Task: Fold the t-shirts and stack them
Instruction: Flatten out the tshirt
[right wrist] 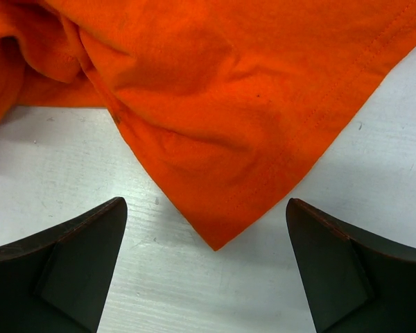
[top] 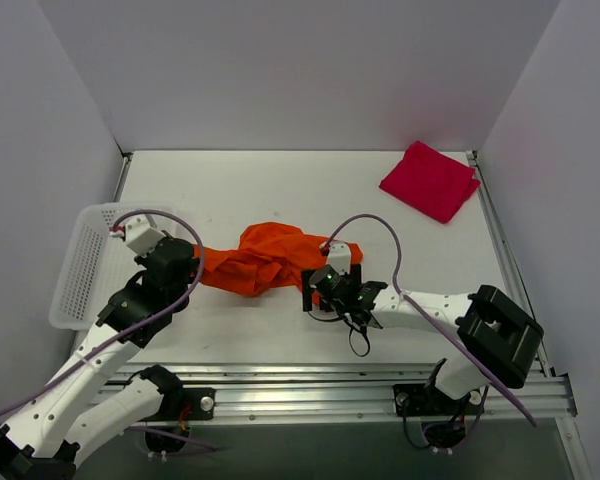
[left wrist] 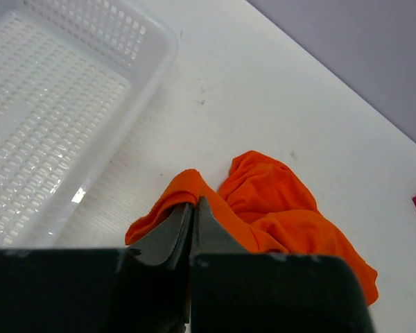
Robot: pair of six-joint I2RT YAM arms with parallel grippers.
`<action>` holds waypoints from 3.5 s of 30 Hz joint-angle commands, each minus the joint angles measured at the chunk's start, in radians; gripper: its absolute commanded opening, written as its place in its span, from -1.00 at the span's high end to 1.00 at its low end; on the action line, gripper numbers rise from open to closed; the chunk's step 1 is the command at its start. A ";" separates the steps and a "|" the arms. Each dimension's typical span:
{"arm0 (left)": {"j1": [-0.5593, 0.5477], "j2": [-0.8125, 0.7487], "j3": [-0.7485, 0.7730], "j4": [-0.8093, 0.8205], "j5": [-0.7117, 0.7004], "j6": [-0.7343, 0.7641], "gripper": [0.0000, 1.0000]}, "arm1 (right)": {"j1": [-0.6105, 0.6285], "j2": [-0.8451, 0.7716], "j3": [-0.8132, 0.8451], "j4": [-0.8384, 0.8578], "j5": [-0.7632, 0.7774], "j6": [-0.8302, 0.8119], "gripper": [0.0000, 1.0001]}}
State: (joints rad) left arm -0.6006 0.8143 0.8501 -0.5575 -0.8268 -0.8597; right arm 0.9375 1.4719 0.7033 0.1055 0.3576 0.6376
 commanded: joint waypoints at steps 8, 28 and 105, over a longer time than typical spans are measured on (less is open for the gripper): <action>0.005 0.009 0.060 0.034 -0.031 0.090 0.95 | 0.009 0.103 0.024 0.040 -0.017 0.036 -0.86; 0.021 0.017 0.000 0.080 -0.032 0.096 0.95 | 0.023 0.232 0.053 -0.001 -0.026 0.039 1.00; 0.398 1.251 1.119 0.159 0.910 0.458 0.95 | -0.652 0.504 0.964 -0.101 0.279 -0.217 1.00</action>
State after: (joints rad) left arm -0.2241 1.8977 1.8816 -0.4301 -0.0036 -0.3706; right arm 0.3214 1.8687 1.5894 0.0010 0.6563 0.3286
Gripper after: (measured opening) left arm 0.035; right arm 0.024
